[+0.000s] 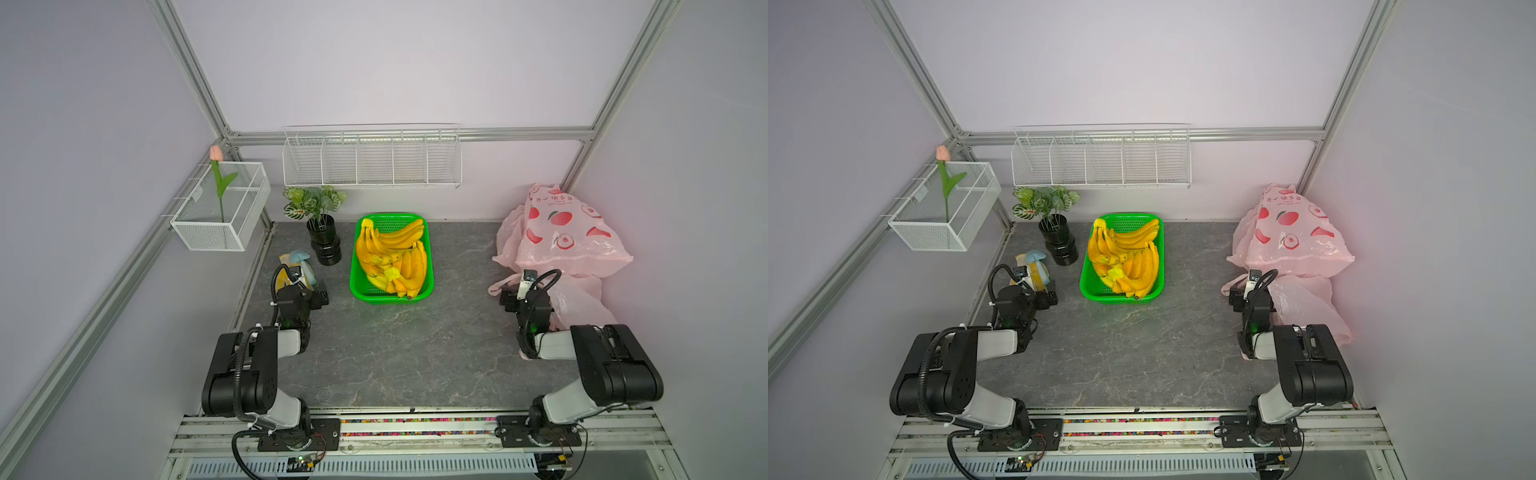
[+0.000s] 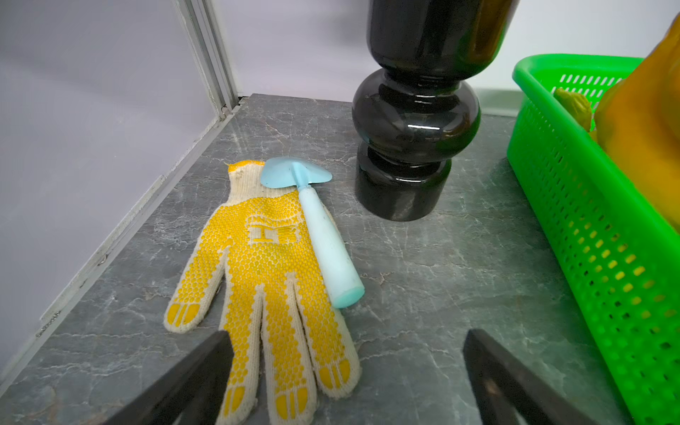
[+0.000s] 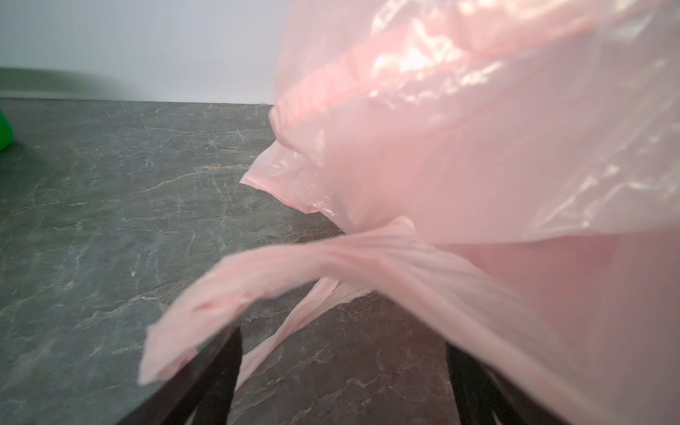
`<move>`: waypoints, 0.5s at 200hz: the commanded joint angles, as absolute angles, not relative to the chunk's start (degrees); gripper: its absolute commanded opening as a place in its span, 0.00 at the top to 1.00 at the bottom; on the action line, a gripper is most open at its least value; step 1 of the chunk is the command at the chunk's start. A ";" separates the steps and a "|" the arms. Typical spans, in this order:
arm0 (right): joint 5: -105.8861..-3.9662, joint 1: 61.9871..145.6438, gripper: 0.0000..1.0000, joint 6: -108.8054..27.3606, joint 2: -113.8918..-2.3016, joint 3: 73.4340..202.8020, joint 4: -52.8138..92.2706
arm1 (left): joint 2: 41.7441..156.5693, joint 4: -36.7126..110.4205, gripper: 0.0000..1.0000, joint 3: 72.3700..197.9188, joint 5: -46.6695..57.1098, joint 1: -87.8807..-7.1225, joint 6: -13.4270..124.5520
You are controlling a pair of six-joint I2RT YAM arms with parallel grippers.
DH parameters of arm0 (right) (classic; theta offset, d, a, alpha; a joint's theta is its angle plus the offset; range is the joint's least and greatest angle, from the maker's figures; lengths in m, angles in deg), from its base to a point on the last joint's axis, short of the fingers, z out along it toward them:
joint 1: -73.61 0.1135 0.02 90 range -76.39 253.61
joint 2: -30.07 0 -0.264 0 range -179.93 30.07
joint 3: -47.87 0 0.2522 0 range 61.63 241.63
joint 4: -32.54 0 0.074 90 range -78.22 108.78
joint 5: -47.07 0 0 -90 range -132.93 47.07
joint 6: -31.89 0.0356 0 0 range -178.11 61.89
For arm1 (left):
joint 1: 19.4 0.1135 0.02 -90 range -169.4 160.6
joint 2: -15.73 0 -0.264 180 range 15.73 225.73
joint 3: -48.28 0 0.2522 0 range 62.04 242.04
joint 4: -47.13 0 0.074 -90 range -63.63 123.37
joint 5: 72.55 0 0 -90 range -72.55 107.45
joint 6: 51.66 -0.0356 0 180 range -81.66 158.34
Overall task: Place the banana into a plastic bag & tie a knot
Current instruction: Pick up the plastic bag at the center of the board.
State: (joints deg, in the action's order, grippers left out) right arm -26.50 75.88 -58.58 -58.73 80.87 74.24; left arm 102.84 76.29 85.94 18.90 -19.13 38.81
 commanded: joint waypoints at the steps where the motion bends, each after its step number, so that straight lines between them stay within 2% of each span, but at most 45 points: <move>1: -27.36 75.63 0.11 -58.80 -58.83 81.36 75.03 | 102.47 76.44 0.00 87.09 18.47 -18.80 39.45; 100: -27.34 75.63 0.11 -58.76 -58.80 81.32 74.98 | 101.73 76.68 0.00 86.63 16.72 -18.88 38.44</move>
